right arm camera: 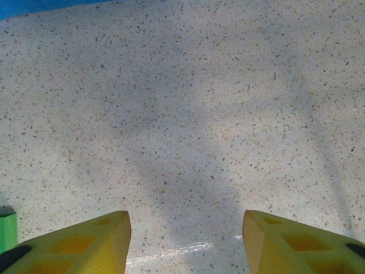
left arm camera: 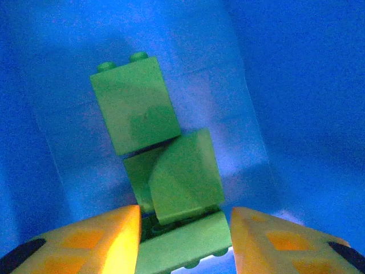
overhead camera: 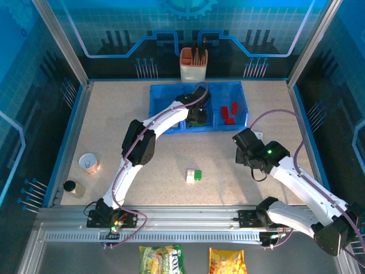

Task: Sort the legos into containers by color
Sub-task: Place the lego in the container.

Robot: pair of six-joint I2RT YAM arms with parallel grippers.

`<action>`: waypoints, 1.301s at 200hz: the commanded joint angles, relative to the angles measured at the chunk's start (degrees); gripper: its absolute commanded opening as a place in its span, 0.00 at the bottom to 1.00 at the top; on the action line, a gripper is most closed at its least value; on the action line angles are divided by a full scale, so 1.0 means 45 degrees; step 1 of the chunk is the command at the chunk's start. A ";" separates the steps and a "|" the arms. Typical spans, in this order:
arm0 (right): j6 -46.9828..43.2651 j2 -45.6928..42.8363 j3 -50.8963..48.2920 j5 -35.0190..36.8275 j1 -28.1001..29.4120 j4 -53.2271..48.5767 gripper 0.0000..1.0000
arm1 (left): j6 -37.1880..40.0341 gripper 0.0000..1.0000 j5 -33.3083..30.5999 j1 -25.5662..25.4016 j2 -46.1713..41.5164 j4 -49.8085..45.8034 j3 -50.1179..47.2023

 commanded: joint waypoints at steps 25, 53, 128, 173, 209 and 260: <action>0.0077 0.0133 -0.0057 -0.0260 -0.0145 0.0210 0.56 | -0.0364 0.46 0.0228 0.0085 -0.1110 0.0235 -0.0621; -0.0046 0.0545 -0.0040 -0.0501 -0.0140 0.0513 0.56 | -0.0367 0.46 0.0459 0.0033 -0.1646 0.0261 -0.1017; -0.0166 0.1537 -0.0291 -0.1194 -0.0134 0.1793 0.56 | -0.0374 0.47 0.0909 -0.0399 -0.3218 -0.0088 -0.2670; -0.0171 0.2010 -0.0443 -0.1529 -0.0115 0.2643 0.56 | -0.0743 0.47 0.0978 -0.1011 -0.4524 -0.0323 -0.4405; -0.0273 0.2562 -0.0448 -0.1877 -0.0100 0.3200 0.56 | -0.1256 0.47 0.1024 -0.1548 -0.5696 -0.0392 -0.6130; -0.0513 0.3132 -0.0445 -0.2108 -0.0022 0.3727 0.55 | -0.2227 0.48 0.0938 -0.2452 -0.6997 -0.0342 -0.8312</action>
